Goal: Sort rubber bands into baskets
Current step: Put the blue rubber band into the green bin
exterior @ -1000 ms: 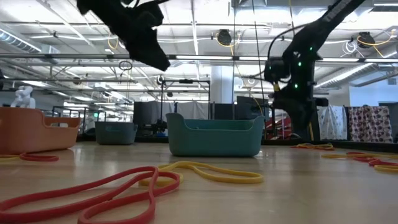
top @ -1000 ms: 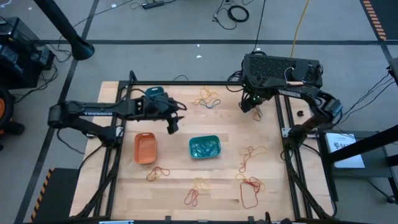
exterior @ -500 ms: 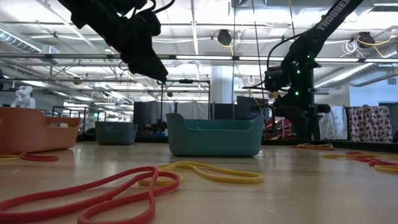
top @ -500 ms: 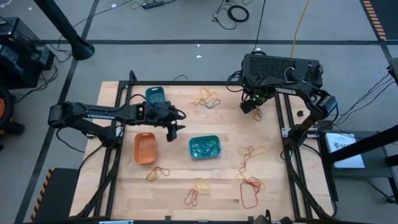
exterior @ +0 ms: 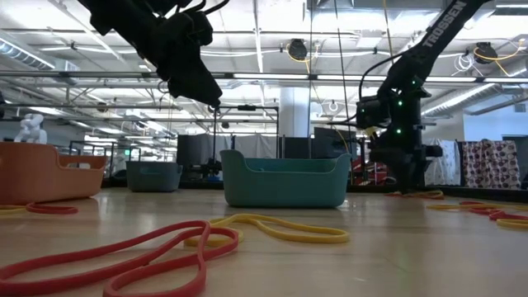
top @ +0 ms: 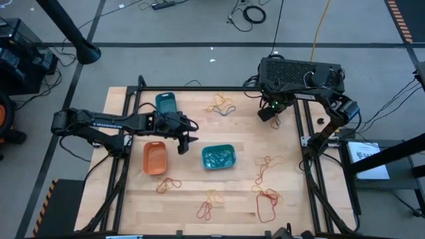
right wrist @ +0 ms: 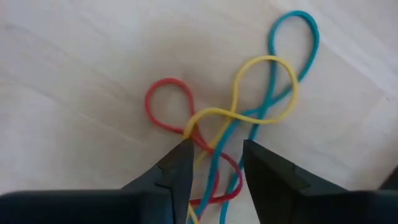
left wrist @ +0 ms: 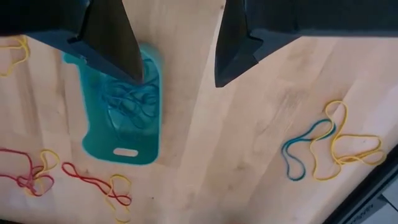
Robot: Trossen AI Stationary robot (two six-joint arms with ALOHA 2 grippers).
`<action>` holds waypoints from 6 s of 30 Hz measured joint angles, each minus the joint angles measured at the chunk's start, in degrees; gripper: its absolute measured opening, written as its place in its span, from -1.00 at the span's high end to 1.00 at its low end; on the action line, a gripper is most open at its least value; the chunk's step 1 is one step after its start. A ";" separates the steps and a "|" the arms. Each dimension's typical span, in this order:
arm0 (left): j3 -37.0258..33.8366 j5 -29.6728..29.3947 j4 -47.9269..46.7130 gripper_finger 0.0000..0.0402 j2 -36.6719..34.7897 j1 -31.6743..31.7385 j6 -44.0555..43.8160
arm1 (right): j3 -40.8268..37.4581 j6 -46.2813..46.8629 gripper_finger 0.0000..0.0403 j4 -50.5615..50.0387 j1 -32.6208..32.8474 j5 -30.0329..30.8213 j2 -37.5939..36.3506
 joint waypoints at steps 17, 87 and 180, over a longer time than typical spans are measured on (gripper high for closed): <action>0.00 -0.20 -0.15 -0.01 0.00 -1.22 -0.99 | 1.17 -1.65 0.98 -2.24 -0.24 0.12 -1.11; 11.82 4.41 67.92 -0.01 46.56 -12.09 8.69 | -5.09 10.98 1.00 21.55 59.62 -10.42 -22.80; 11.87 -9.82 15.87 0.69 29.31 -11.04 3.86 | -1.07 4.77 0.33 7.02 60.32 13.38 -28.16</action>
